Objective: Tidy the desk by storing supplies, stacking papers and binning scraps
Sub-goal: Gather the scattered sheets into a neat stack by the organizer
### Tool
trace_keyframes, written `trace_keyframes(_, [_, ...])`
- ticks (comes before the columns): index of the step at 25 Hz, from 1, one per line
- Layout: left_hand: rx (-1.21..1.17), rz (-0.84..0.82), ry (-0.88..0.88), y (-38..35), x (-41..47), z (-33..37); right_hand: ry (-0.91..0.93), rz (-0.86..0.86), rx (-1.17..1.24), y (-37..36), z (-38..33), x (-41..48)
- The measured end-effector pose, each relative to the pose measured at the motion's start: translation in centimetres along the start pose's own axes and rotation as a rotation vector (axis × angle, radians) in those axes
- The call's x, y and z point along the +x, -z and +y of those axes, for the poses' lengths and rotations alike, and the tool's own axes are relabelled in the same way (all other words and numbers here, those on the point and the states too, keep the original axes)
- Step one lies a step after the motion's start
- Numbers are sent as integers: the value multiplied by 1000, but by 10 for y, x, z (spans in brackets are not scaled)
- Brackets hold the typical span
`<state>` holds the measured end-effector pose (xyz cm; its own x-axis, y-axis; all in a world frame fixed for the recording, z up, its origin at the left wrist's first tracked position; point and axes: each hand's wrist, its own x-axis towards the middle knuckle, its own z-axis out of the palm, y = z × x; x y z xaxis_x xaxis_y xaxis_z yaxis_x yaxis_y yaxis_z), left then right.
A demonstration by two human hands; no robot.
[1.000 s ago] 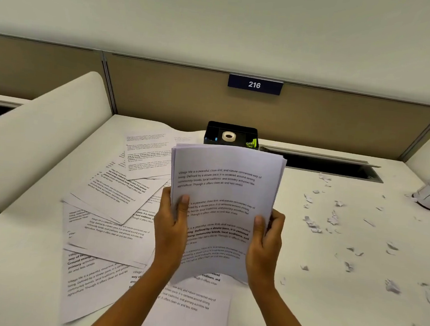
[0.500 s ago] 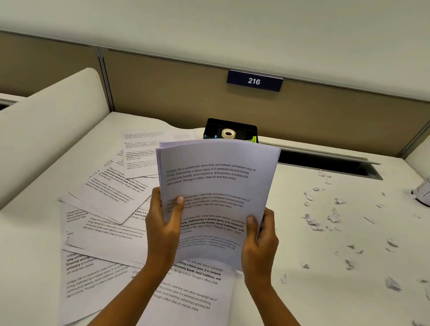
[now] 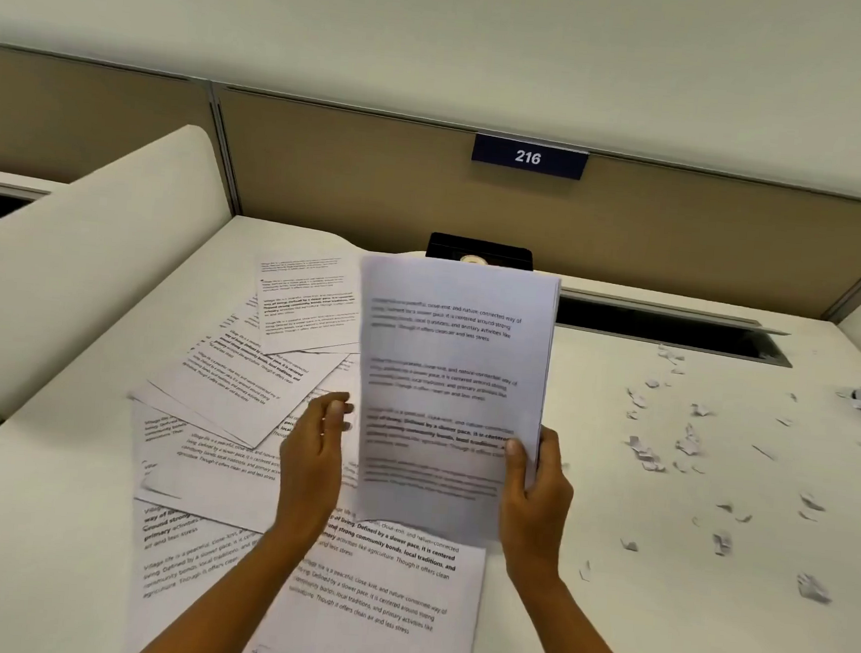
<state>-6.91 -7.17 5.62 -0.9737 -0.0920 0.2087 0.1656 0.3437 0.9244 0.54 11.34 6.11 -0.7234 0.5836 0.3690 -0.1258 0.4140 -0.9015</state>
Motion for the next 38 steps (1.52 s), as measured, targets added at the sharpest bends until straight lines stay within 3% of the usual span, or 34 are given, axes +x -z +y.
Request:
trace_keyframes(5, [677, -71, 97, 41, 52, -59, -56, 19, -17, 5, 8, 9])
trace_keyframes(10, [838, -131, 115, 61, 69, -61, -168, -37, -48, 5, 25, -1])
trace_keyframes(17, [1139, -290, -8, 62, 70, -55, -252, -56, -141, 8, 41, -11])
trace_keyframes(21, [1019, -203, -45, 70, 64, -46, -283, -95, -161, 11, 38, -11])
trace_keyframes(27, [620, -55, -467, 39, 22, 4, -313, -124, -168, 6, 30, -16])
trace_keyframes(33, [389, -202, -702, -8, -31, 25, -375, -128, -109, -2, 28, -15])
trace_keyframes(38, [343, -400, -979, -32, -61, 20, -616, -196, 6, -8, 36, -8])
